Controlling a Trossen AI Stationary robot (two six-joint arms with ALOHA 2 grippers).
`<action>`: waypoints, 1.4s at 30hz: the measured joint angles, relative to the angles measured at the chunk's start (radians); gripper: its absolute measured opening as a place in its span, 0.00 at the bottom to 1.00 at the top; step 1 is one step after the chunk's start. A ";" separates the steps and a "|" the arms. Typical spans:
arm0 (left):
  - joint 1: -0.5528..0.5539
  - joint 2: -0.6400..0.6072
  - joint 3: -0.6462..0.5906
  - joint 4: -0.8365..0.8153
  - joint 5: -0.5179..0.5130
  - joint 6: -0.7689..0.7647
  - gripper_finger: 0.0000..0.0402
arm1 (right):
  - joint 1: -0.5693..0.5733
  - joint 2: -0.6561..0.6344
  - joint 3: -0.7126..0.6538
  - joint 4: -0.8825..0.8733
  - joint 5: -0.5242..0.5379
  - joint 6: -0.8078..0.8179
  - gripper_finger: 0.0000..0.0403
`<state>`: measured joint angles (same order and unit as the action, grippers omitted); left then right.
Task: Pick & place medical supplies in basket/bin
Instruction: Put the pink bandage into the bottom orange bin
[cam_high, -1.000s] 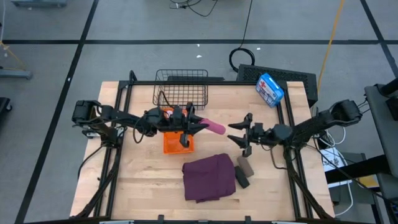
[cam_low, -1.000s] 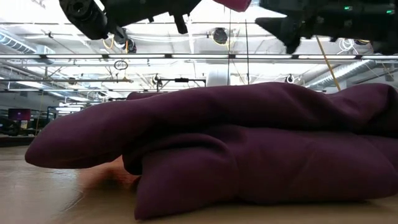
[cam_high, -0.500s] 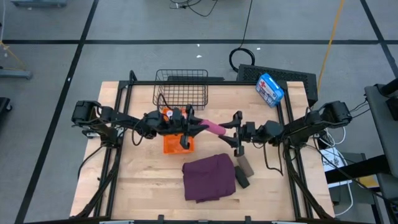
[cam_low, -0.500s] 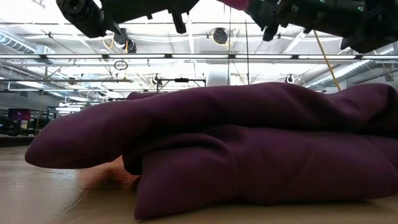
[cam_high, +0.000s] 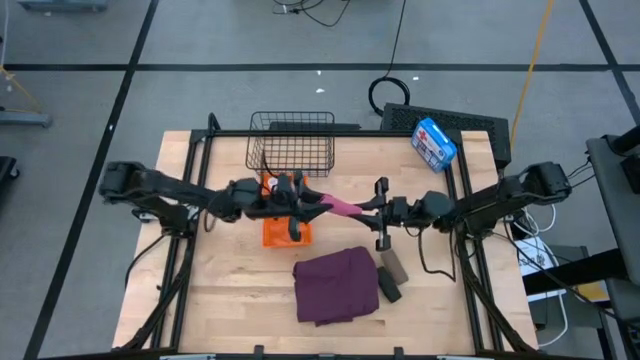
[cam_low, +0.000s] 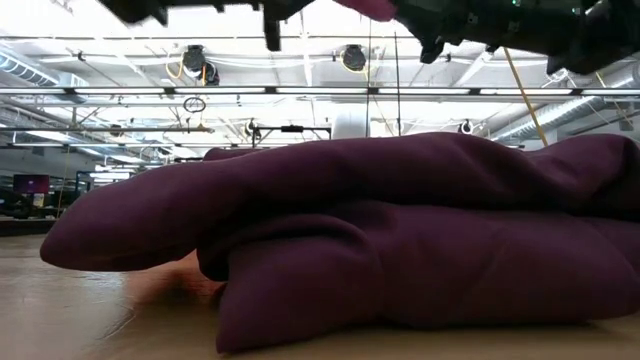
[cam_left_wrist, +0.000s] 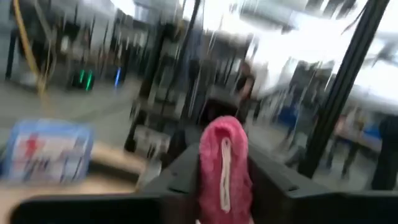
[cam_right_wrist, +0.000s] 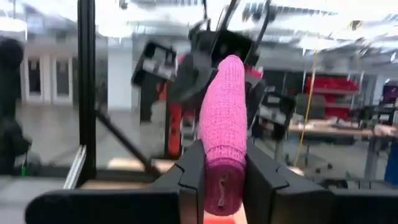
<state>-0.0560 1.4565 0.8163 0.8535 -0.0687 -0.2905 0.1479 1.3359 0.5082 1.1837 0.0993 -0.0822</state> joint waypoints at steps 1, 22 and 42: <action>-0.001 -0.039 0.019 -0.124 -0.004 0.000 0.32 | -0.006 -0.019 0.013 -0.072 -0.003 -0.003 0.13; -0.029 0.344 1.076 -1.816 0.226 0.019 0.61 | 0.020 -0.093 0.155 -0.700 -0.079 0.002 0.13; -0.011 0.483 1.119 -1.869 0.221 0.110 0.19 | 0.050 -0.092 0.155 -0.700 -0.063 0.002 0.13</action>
<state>-0.0669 1.9390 1.9349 -1.0154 0.1520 -0.1804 0.1974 1.2438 0.6632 0.4839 0.0364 -0.0799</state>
